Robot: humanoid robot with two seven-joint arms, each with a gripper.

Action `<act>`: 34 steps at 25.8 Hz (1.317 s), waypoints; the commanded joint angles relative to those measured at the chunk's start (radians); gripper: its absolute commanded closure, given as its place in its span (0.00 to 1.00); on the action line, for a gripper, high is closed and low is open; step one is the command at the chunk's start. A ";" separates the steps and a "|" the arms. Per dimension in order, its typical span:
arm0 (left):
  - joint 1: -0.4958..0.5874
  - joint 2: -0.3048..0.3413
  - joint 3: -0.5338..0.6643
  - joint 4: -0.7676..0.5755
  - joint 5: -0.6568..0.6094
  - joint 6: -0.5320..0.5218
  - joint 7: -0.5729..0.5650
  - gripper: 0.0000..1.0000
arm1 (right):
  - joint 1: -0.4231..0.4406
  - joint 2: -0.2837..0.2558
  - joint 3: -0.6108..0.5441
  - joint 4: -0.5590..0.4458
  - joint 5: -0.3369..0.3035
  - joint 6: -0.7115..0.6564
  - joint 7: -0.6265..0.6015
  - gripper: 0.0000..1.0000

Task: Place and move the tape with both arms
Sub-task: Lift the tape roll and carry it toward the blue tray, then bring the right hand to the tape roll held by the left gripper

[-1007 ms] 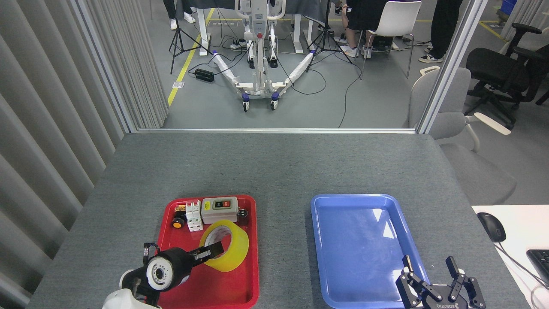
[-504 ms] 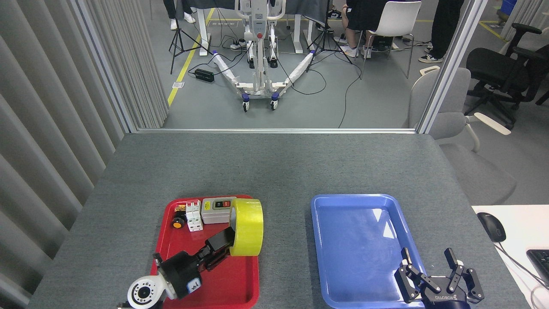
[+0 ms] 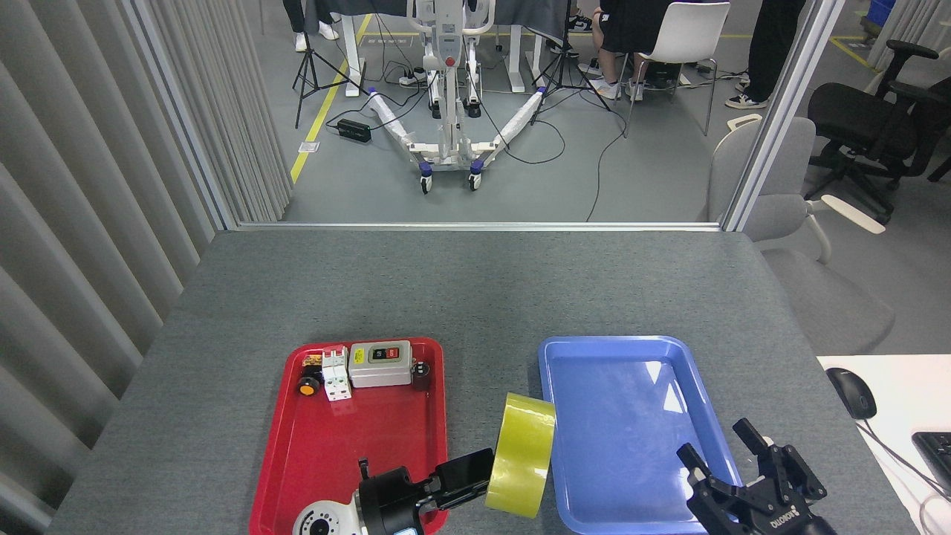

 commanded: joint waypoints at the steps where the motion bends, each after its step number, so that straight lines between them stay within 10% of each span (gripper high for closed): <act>1: 0.019 0.000 -0.021 -0.003 0.006 -0.009 -0.007 1.00 | 0.054 -0.160 -0.029 0.005 -0.251 -0.134 0.065 0.00; 9: 0.101 0.006 -0.023 -0.024 0.010 -0.105 -0.067 1.00 | 0.005 -0.325 0.090 0.002 -0.324 -0.134 0.085 0.00; 34: 0.119 0.011 -0.020 -0.047 0.028 -0.124 -0.110 1.00 | -0.130 -0.359 0.416 -0.066 -0.260 -0.134 0.193 0.00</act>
